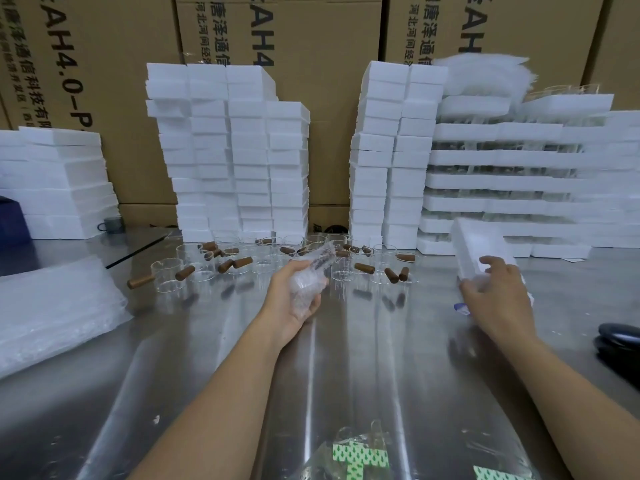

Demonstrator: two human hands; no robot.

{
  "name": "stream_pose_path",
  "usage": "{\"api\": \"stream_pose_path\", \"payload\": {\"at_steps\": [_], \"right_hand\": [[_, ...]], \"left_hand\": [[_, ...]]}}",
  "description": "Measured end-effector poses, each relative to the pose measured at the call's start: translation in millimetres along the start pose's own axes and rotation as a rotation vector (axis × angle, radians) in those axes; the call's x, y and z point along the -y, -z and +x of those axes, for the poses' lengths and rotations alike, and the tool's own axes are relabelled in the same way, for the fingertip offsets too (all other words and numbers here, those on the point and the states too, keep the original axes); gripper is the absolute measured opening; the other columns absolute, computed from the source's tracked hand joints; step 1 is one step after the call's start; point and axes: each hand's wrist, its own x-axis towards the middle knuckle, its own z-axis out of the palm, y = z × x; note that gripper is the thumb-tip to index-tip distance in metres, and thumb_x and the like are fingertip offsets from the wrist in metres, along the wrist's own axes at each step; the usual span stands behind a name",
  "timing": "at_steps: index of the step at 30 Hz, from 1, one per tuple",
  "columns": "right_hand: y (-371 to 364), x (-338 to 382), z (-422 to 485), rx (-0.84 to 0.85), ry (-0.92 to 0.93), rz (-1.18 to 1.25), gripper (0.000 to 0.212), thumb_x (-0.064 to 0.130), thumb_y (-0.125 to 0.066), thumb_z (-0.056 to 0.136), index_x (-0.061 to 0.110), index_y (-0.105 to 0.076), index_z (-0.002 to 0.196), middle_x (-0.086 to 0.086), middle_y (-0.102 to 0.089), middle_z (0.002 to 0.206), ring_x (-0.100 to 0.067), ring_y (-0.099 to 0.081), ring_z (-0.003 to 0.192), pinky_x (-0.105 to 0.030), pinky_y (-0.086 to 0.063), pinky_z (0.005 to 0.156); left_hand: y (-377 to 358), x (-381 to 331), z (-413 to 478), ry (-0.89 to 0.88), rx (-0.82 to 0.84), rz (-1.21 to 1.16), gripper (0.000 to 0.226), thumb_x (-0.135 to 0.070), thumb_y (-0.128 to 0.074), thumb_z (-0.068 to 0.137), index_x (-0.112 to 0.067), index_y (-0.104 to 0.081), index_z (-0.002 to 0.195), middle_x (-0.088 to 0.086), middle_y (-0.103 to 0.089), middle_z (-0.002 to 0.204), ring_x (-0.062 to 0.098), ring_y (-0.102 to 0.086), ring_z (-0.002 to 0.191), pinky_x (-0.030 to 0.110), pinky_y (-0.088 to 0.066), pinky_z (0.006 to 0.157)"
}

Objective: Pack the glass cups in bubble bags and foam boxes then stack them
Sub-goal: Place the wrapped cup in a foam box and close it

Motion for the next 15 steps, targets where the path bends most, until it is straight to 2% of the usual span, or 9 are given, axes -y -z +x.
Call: {"api": "stream_pose_path", "payload": {"at_steps": [1,3,5,6,8,10,12,14,15], "right_hand": [[1,3,0,-0.028,0.015,0.038,0.045,0.04,-0.061,0.093,0.027,-0.05,0.134,-0.003,-0.063,0.124,0.0,-0.054,0.084,-0.039,-0.042,0.081],[2,10,-2,-0.018,0.066,0.107,0.034,0.048,-0.06,0.093,0.03,-0.055,0.121,0.005,-0.057,0.119,0.0,-0.065,0.071,-0.04,-0.051,0.079],[2,16,-4,0.024,0.163,0.117,0.025,0.054,-0.061,0.093,0.032,-0.059,0.104,0.011,-0.051,0.112,-0.011,-0.066,0.082,-0.044,-0.057,0.078],[1,19,-7,0.05,0.226,0.117,0.024,0.058,-0.06,0.092,0.034,-0.059,0.095,0.012,-0.051,0.106,-0.01,-0.062,0.085,-0.042,-0.054,0.077],[-1,27,-12,0.139,0.363,0.147,0.031,0.064,-0.055,0.089,0.033,-0.055,0.082,0.012,-0.054,0.094,-0.006,-0.056,0.086,-0.033,-0.046,0.074],[-6,36,-20,0.3,0.475,0.144,0.039,0.066,-0.053,0.088,0.03,-0.054,0.075,0.009,-0.056,0.085,-0.009,-0.054,0.083,-0.03,-0.042,0.072],[-13,42,-30,0.474,0.535,0.062,0.041,0.065,-0.057,0.09,0.027,-0.054,0.075,0.01,-0.056,0.084,-0.008,-0.055,0.083,-0.031,-0.042,0.074],[-20,47,-38,0.551,0.592,-0.027,0.04,0.059,-0.064,0.093,0.023,-0.054,0.077,0.009,-0.054,0.087,-0.008,-0.054,0.086,-0.035,-0.047,0.08],[-22,51,-42,0.562,0.614,-0.051,0.04,0.056,-0.066,0.094,0.021,-0.054,0.077,0.008,-0.052,0.088,-0.008,-0.053,0.087,-0.036,-0.047,0.082]], "left_hand": [[0,0,-1,-0.007,-0.009,-0.014,0.032,-0.025,-0.07,0.093,-0.008,-0.068,0.12,0.013,-0.074,0.096,0.017,-0.07,0.07,0.023,-0.054,0.053],[1,-2,-1,-0.027,-0.027,-0.036,0.037,-0.029,-0.07,0.092,-0.008,-0.069,0.123,0.013,-0.075,0.095,0.017,-0.07,0.067,0.022,-0.053,0.052],[0,-3,0,-0.059,-0.066,-0.033,0.042,-0.032,-0.07,0.092,-0.009,-0.068,0.127,0.014,-0.073,0.101,0.018,-0.068,0.067,0.022,-0.049,0.052],[0,-3,1,-0.087,-0.1,-0.028,0.041,-0.032,-0.069,0.092,-0.009,-0.068,0.126,0.015,-0.072,0.102,0.018,-0.067,0.066,0.022,-0.047,0.051],[1,-4,4,-0.164,-0.211,-0.018,0.036,-0.031,-0.071,0.091,-0.009,-0.07,0.119,0.014,-0.069,0.1,0.016,-0.063,0.059,0.022,-0.043,0.046],[4,-6,7,-0.222,-0.32,-0.011,0.039,-0.031,-0.077,0.087,-0.007,-0.072,0.118,0.012,-0.069,0.1,0.015,-0.061,0.058,0.021,-0.043,0.046],[5,-7,8,-0.256,-0.35,-0.018,0.056,-0.035,-0.083,0.078,-0.007,-0.073,0.125,0.014,-0.074,0.105,0.022,-0.069,0.074,0.025,-0.054,0.061],[2,-6,6,-0.292,-0.378,0.051,0.065,-0.042,-0.086,0.066,-0.016,-0.073,0.124,0.014,-0.077,0.115,0.029,-0.071,0.094,0.037,-0.057,0.081],[-1,-6,4,-0.32,-0.385,0.108,0.06,-0.043,-0.086,0.064,-0.023,-0.072,0.119,0.011,-0.076,0.115,0.026,-0.071,0.096,0.033,-0.056,0.079]]}}
